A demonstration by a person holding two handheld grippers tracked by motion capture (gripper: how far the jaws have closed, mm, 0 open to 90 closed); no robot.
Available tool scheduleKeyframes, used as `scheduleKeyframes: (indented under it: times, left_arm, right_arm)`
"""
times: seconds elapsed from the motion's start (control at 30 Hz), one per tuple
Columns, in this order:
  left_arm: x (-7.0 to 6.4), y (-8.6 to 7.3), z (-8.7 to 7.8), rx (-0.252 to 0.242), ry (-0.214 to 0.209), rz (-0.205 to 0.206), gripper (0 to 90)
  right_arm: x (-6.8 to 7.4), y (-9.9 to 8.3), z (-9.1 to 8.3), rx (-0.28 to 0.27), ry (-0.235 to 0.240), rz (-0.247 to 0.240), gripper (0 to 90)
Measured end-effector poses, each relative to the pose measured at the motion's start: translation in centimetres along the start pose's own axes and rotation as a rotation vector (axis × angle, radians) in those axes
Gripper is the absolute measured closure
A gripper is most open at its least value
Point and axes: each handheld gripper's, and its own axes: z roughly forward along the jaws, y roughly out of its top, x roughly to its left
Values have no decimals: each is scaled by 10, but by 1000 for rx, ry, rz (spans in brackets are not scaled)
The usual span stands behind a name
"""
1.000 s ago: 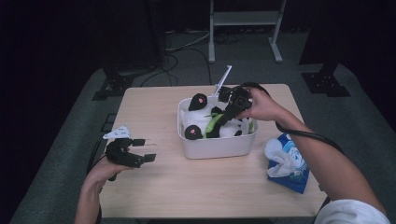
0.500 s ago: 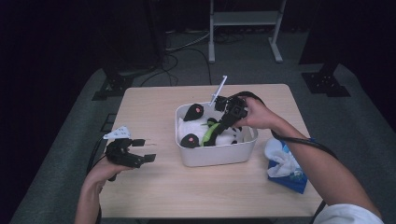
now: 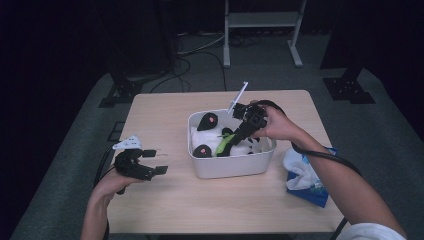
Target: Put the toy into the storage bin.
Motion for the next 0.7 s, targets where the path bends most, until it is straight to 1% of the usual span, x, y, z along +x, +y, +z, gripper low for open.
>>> scheduleKeyframes:
  times: [0.07,0.27,0.43,0.53,0.7]
  left_arm:
    - [0,0,0,-1,1,0,113]
    - [0,0,0,1,1,0,112]
    - [0,0,0,1,2,1,112]
    - [0,0,-1,1,3,-2,112]
    - [1,-1,1,6,3,-5,107]
  right_arm:
    - [0,-1,-1,-8,7,1,657]
    - [1,0,1,-21,-1,0,619]
    - [0,2,3,-15,-2,-3,612]
    - [-2,1,1,-29,-1,-1,607]
    - [-2,0,2,-28,2,9,582]
